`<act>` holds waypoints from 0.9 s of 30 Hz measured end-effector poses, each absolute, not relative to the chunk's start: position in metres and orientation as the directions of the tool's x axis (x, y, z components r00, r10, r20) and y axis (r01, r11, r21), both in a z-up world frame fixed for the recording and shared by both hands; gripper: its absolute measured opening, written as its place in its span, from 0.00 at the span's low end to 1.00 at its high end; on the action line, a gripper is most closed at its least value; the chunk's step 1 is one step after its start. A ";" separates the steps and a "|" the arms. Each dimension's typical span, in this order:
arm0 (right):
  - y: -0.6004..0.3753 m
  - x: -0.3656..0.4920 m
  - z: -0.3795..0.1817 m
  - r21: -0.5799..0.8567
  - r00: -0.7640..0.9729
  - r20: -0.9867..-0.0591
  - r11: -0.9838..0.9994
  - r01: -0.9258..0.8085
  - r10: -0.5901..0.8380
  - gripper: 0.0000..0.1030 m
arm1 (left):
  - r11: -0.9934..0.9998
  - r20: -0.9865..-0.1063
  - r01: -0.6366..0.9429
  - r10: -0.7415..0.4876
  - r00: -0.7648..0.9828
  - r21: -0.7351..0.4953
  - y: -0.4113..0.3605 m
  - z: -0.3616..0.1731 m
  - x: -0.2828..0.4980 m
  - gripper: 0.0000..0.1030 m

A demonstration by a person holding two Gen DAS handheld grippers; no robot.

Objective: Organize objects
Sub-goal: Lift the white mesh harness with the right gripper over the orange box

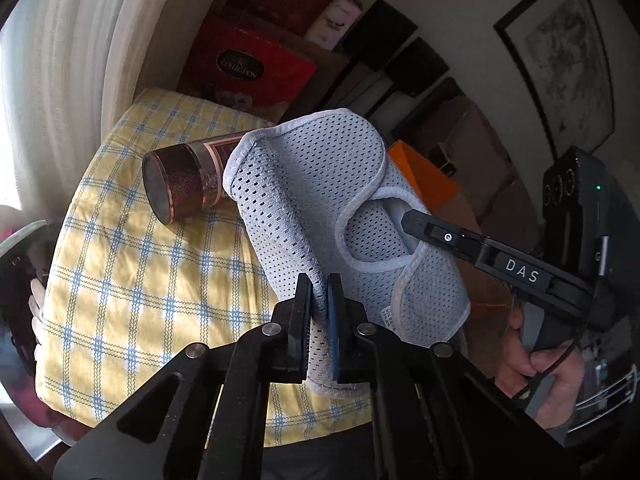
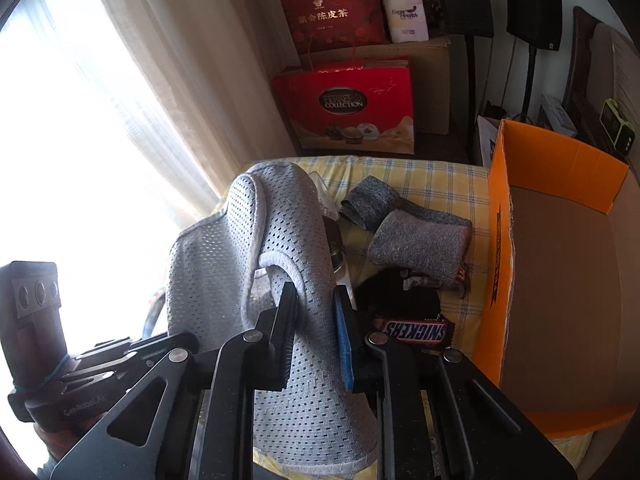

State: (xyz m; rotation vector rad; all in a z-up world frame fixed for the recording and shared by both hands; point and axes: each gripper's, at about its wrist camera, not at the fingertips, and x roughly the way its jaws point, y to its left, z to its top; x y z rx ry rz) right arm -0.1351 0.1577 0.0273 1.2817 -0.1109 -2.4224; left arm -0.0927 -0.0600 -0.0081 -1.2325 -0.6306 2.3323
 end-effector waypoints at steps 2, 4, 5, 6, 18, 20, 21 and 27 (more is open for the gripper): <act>0.165 -0.131 0.039 0.250 -0.529 -0.761 -0.922 0.295 -0.376 0.15 | -0.806 -0.636 -0.189 0.566 -0.524 -0.561 -0.060 0.010 -0.094 0.06; 0.175 -0.129 0.050 0.264 -0.551 -0.743 -0.923 0.281 -0.380 0.14 | -0.807 -0.630 -0.215 0.571 -0.527 -0.551 -0.057 0.029 -0.095 0.06; 0.180 -0.128 0.056 0.274 -0.559 -0.734 -0.921 0.275 -0.385 0.14 | -0.806 -0.627 -0.226 0.574 -0.527 -0.547 -0.047 0.035 -0.102 0.06; 0.186 -0.126 0.063 0.287 -0.567 -0.724 -0.919 0.270 -0.392 0.14 | -0.802 -0.621 -0.238 0.580 -0.527 -0.548 -0.043 0.042 -0.103 0.06; 0.287 -0.110 0.123 0.278 -0.694 -0.668 -0.955 0.101 -0.268 0.13 | -0.779 -0.629 -0.411 0.626 -0.461 -0.474 0.076 0.108 -0.124 0.06; 0.309 -0.107 0.123 0.267 -0.702 -0.675 -0.962 0.054 -0.227 0.13 | -0.769 -0.639 -0.441 0.635 -0.435 -0.463 0.108 0.107 -0.127 0.06; 0.320 -0.105 0.122 0.260 -0.705 -0.678 -0.965 0.031 -0.206 0.13 | -0.765 -0.647 -0.451 0.636 -0.421 -0.459 0.122 0.103 -0.131 0.06; 0.383 -0.104 0.105 0.218 -0.699 -0.710 -0.971 -0.100 -0.087 0.13 | -0.744 -0.693 -0.496 0.639 -0.334 -0.447 0.199 0.080 -0.148 0.06</act>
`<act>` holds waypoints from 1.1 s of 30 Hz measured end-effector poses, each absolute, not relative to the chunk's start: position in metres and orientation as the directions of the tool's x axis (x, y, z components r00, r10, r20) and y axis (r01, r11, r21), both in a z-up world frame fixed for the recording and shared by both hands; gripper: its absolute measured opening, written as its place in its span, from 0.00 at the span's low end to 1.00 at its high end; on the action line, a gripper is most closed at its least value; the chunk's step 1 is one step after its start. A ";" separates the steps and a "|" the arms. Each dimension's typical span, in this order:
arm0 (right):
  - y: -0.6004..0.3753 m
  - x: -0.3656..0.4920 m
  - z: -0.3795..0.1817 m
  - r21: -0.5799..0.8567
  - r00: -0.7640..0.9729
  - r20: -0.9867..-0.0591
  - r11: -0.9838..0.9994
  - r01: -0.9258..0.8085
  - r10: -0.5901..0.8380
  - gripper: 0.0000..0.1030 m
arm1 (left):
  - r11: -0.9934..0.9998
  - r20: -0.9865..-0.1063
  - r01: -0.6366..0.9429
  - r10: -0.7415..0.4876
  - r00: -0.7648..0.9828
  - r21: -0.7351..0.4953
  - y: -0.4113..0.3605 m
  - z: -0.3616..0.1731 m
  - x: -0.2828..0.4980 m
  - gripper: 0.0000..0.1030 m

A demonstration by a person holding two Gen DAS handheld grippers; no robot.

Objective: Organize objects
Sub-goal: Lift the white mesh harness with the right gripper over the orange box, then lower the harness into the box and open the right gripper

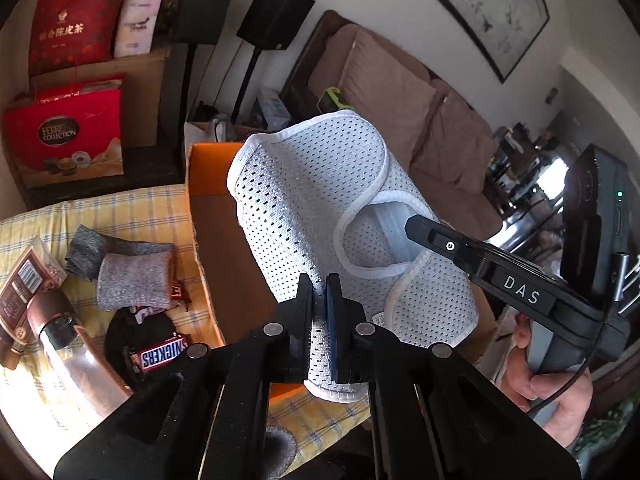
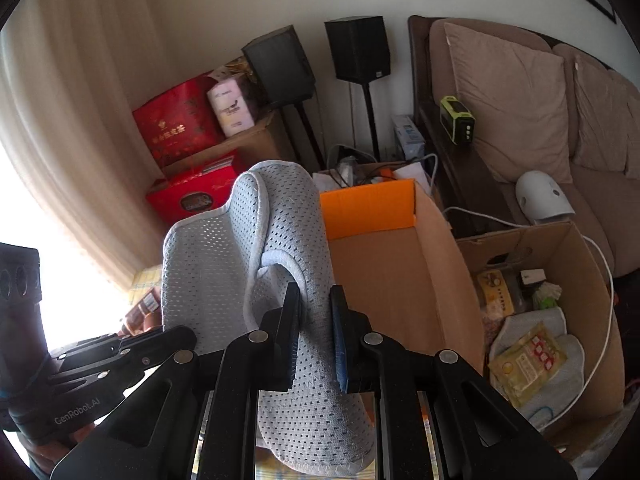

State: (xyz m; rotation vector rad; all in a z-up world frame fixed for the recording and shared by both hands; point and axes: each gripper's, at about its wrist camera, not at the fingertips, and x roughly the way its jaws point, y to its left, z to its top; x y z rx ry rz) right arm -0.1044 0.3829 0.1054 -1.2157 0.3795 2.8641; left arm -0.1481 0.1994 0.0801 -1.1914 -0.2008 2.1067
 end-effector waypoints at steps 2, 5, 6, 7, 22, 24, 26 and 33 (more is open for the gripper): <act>0.402 -0.105 0.095 0.209 -0.689 -0.722 -0.968 -0.139 -0.057 0.13 | -0.745 -0.712 -0.502 0.630 -0.311 -0.440 0.221 0.068 -0.153 0.06; 0.432 -0.109 0.077 0.221 -0.668 -0.743 -0.957 -0.187 -0.041 0.13 | -0.739 -0.733 -0.515 0.622 -0.275 -0.434 0.244 0.052 -0.159 0.06; 0.439 -0.110 0.071 0.224 -0.662 -0.749 -0.954 -0.198 -0.038 0.13 | -0.739 -0.738 -0.522 0.617 -0.272 -0.426 0.250 0.048 -0.161 0.06; 0.444 -0.112 0.066 0.222 -0.657 -0.753 -0.952 -0.209 -0.031 0.13 | -0.742 -0.745 -0.526 0.610 -0.271 -0.416 0.257 0.044 -0.163 0.06; 0.440 -0.130 0.025 0.014 -0.631 -0.764 -0.974 -0.225 0.135 0.56 | -0.838 -0.879 -0.497 0.395 -0.268 -0.226 0.273 -0.009 -0.177 0.26; 0.440 -0.128 0.030 0.025 -0.641 -0.756 -0.974 -0.224 0.128 0.56 | -0.836 -0.876 -0.494 0.404 -0.264 -0.237 0.266 -0.006 -0.174 0.26; 0.440 -0.125 0.035 0.033 -0.652 -0.749 -0.975 -0.220 0.122 0.56 | -0.835 -0.875 -0.494 0.408 -0.262 -0.241 0.259 -0.003 -0.173 0.30; 0.424 -0.114 0.045 0.031 -0.658 -0.746 -0.982 -0.186 0.101 0.68 | -0.845 -0.843 -0.488 0.416 -0.341 -0.220 0.234 0.027 -0.158 0.64</act>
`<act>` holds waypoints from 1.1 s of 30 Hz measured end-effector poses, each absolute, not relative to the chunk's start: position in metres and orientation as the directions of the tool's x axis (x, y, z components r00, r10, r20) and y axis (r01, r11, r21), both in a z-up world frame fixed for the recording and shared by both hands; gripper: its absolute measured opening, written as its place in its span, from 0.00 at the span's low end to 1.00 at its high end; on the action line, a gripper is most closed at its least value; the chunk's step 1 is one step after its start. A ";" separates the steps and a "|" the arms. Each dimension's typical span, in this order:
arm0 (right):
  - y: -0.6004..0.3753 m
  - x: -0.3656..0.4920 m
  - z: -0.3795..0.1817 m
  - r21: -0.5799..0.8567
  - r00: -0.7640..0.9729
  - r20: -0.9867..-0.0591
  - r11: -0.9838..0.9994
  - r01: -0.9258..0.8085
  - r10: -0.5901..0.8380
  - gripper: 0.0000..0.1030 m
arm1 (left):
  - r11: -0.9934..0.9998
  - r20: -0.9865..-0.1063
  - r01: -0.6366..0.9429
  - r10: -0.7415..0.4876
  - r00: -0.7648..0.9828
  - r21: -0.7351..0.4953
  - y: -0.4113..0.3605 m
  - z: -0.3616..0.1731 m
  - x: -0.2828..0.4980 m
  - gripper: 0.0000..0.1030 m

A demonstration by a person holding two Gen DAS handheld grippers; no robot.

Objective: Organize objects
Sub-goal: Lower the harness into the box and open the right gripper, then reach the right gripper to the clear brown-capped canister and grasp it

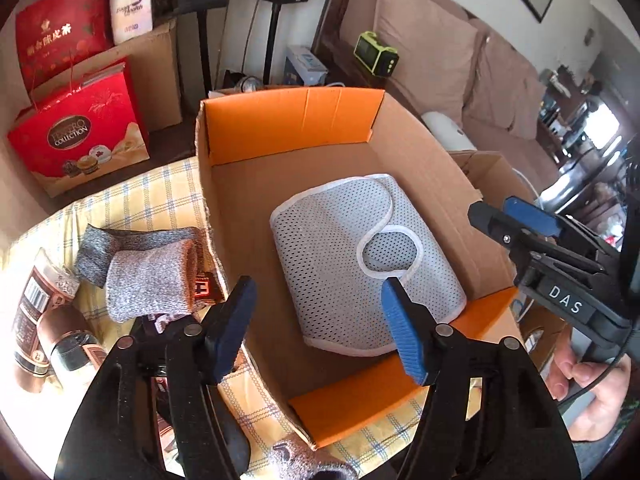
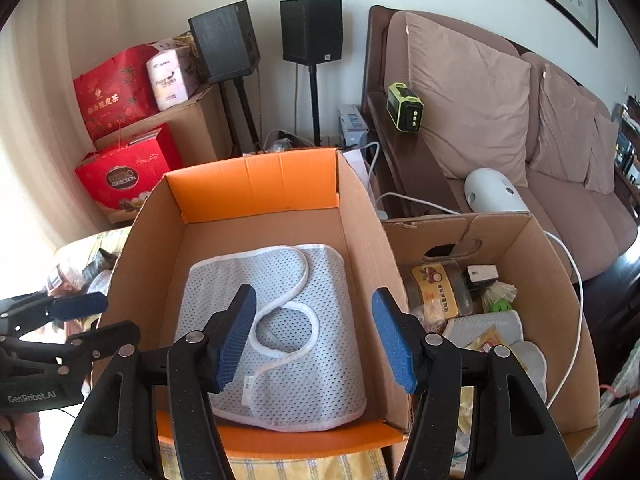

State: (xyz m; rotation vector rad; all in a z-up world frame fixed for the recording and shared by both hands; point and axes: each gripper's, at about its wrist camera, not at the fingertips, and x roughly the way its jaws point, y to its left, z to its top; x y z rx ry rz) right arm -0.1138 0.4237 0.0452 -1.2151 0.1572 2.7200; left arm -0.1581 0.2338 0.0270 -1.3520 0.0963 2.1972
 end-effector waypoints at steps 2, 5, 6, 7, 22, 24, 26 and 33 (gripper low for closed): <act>0.416 -0.111 0.046 0.030 -0.660 -0.745 -0.984 -0.177 0.096 0.73 | -0.852 -0.835 -0.482 0.408 -0.370 -0.202 0.225 0.034 -0.152 0.71; 0.405 -0.106 0.046 0.035 -0.664 -0.743 -0.987 -0.157 0.079 0.80 | -0.866 -0.819 -0.472 0.386 -0.425 -0.164 0.210 0.042 -0.144 0.83; 0.400 -0.105 0.045 0.042 -0.665 -0.744 -0.988 -0.147 0.067 0.82 | -0.873 -0.813 -0.464 0.378 -0.443 -0.153 0.204 0.044 -0.140 0.84; 0.396 -0.103 0.045 0.050 -0.665 -0.745 -0.989 -0.136 0.054 0.84 | -0.879 -0.810 -0.456 0.368 -0.456 -0.142 0.198 0.045 -0.138 0.84; 0.327 -0.065 0.056 0.064 -0.694 -0.718 -0.998 0.011 -0.053 0.99 | -0.932 -0.767 -0.349 0.293 -0.571 -0.097 0.090 0.046 -0.105 0.98; 0.316 -0.059 0.055 0.062 -0.696 -0.715 -0.998 0.034 -0.068 0.99 | -0.940 -0.766 -0.327 0.279 -0.578 -0.096 0.074 0.043 -0.100 0.98; 0.306 -0.052 0.055 0.057 -0.697 -0.712 -0.997 0.054 -0.078 0.99 | -0.946 -0.766 -0.307 0.271 -0.583 -0.102 0.059 0.039 -0.095 0.98; 0.271 -0.030 0.053 0.020 -0.713 -0.696 -0.995 0.100 -0.086 0.99 | -0.957 -0.758 -0.261 0.263 -0.597 -0.126 0.026 0.032 -0.073 0.98</act>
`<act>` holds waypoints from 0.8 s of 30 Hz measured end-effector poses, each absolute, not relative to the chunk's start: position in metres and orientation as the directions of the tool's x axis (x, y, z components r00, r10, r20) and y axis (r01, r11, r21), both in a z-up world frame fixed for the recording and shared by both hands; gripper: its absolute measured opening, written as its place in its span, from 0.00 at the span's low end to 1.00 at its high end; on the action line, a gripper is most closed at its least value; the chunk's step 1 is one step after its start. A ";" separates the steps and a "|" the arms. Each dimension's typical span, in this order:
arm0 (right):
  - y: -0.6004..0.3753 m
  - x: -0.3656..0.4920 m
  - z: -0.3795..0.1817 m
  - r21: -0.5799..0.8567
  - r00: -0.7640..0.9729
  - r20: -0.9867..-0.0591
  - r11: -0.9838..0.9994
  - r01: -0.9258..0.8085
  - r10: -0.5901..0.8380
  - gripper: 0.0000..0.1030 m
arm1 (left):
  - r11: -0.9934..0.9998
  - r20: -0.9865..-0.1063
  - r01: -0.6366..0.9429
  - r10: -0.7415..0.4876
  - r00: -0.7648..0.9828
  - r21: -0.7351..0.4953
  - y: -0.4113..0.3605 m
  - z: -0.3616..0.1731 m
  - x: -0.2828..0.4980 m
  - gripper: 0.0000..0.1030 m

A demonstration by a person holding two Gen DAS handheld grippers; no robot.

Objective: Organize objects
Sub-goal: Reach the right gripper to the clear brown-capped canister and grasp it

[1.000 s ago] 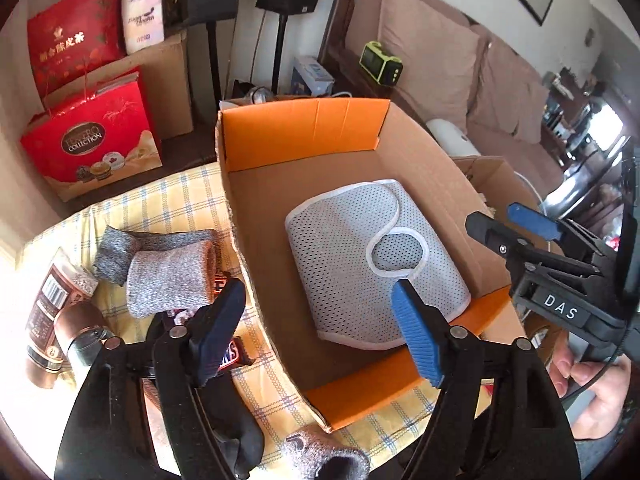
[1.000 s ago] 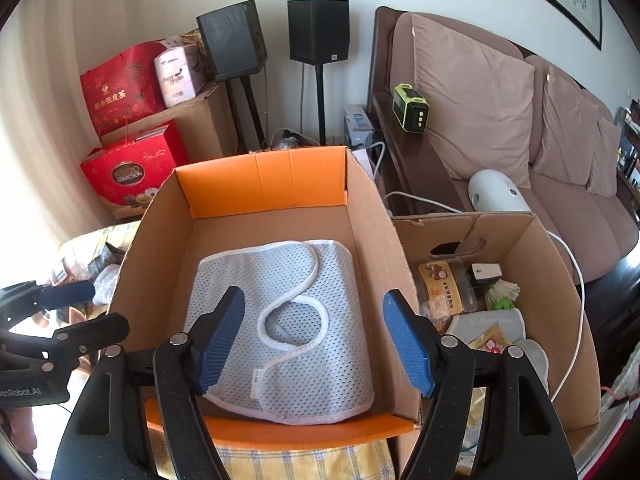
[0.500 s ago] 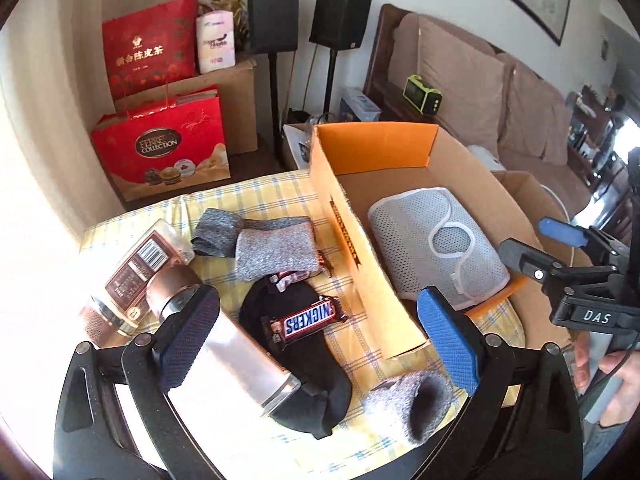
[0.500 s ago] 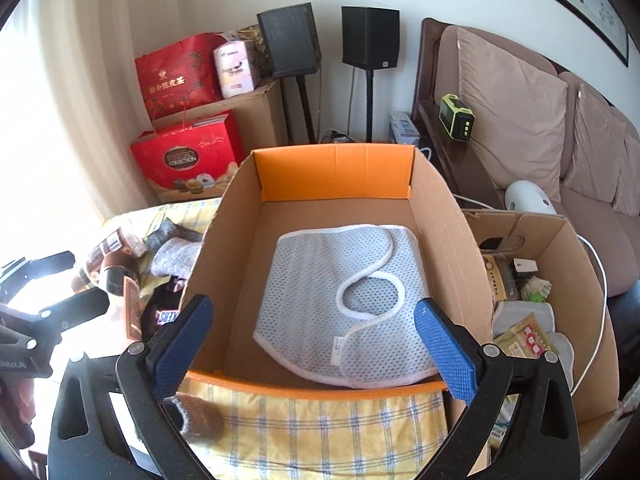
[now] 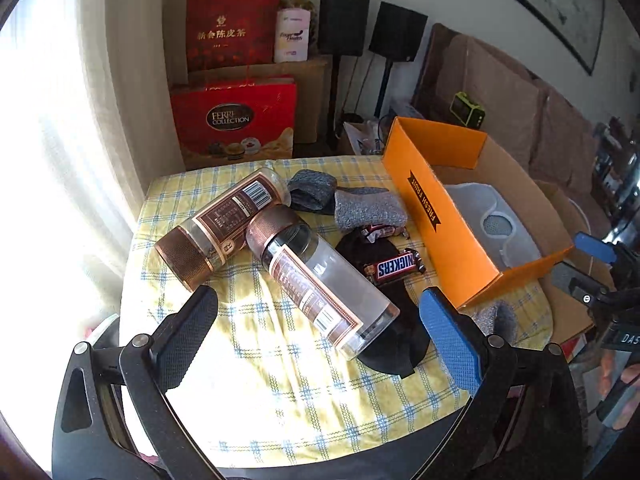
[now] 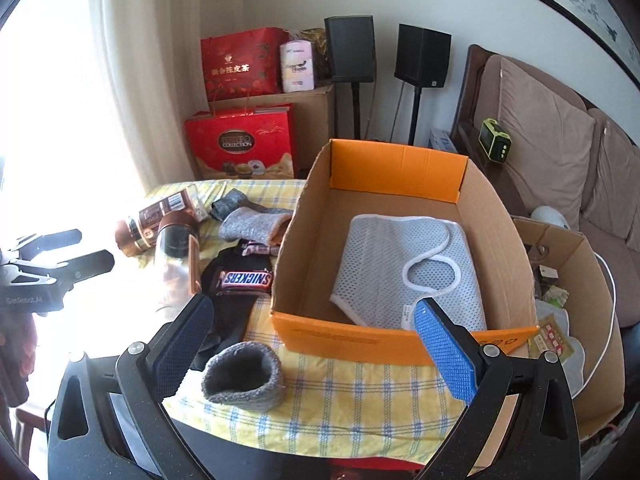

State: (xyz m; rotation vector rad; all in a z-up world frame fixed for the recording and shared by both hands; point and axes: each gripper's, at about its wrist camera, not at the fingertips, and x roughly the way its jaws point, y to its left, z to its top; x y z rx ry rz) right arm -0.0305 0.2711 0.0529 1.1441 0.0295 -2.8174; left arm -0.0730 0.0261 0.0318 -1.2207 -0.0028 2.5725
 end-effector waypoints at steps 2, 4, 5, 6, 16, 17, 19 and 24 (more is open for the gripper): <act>0.265 -0.026 0.051 0.029 -0.714 -0.693 -0.994 0.109 -0.098 0.99 | -0.953 -0.748 -0.265 0.284 -0.599 -0.150 0.020 0.031 -0.066 0.98; 0.261 -0.022 0.049 0.042 -0.714 -0.691 -0.993 0.113 -0.111 0.99 | -0.950 -0.747 -0.264 0.295 -0.595 -0.164 0.015 0.030 -0.060 0.98; 0.260 -0.020 0.046 0.048 -0.713 -0.691 -0.992 0.115 -0.117 0.99 | -0.952 -0.746 -0.259 0.292 -0.599 -0.165 0.013 0.029 -0.058 0.98; 0.258 -0.019 0.044 0.052 -0.711 -0.692 -0.992 0.117 -0.120 0.99 | -0.954 -0.745 -0.252 0.287 -0.602 -0.164 0.011 0.028 -0.055 0.98; 0.241 -0.015 0.033 0.095 -0.688 -0.703 -0.983 0.160 -0.179 0.99 | -0.951 -0.756 -0.134 0.304 -0.579 -0.280 -0.028 0.005 -0.054 0.98; 0.238 -0.016 0.034 0.096 -0.688 -0.701 -0.981 0.168 -0.187 0.99 | -0.945 -0.754 -0.123 0.316 -0.576 -0.302 -0.033 0.003 -0.056 0.98; 0.231 -0.018 0.036 0.096 -0.688 -0.698 -0.978 0.187 -0.200 0.99 | -0.941 -0.755 -0.096 0.318 -0.573 -0.324 -0.041 -0.001 -0.059 0.98; 0.207 -0.028 0.036 0.084 -0.677 -0.702 -0.969 0.232 -0.222 0.99 | -0.947 -0.761 -0.065 0.293 -0.579 -0.316 -0.053 -0.008 -0.064 0.98</act>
